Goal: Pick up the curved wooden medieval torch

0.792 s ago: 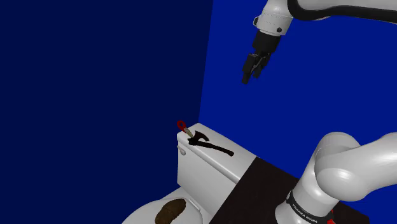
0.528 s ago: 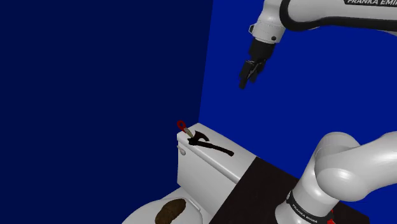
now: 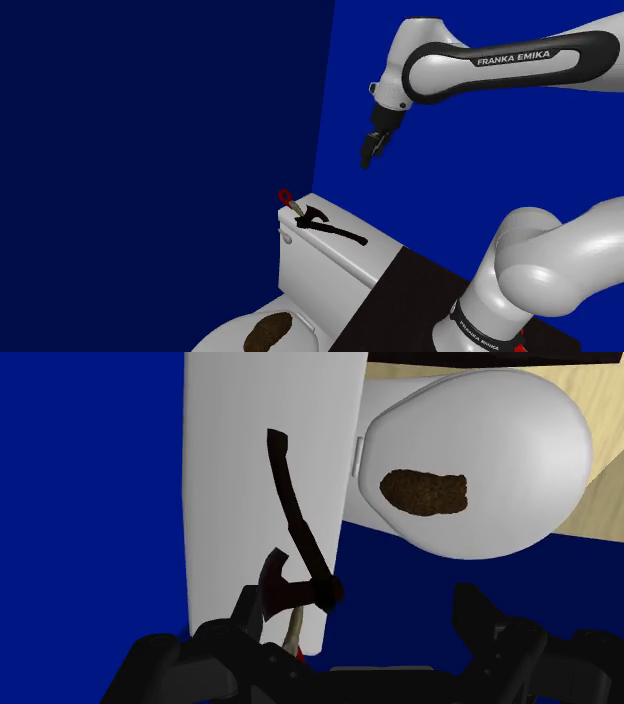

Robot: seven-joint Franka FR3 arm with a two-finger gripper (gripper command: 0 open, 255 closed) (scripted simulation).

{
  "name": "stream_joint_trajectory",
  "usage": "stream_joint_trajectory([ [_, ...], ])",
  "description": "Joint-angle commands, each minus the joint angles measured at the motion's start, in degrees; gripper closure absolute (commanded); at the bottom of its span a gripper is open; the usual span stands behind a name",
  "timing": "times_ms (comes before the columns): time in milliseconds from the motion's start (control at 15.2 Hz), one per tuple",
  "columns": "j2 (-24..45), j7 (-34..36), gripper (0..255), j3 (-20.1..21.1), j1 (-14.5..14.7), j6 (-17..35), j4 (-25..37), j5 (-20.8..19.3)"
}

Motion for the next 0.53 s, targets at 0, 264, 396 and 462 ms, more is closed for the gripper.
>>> stream_joint_trajectory([
  [0, 2.26, -1.85, 0, -1.38, 0.08, 3.93, -1.80, -0.50],
  [264, 8.42, -5.26, 0, -3.94, 0.56, 11.92, -4.20, -1.02],
  [396, 12.05, -7.09, 0, -5.20, 0.89, 15.96, -4.91, -1.03],
  [462, 13.99, -8.04, 0, -5.84, 1.09, 17.97, -5.14, -0.95],
])
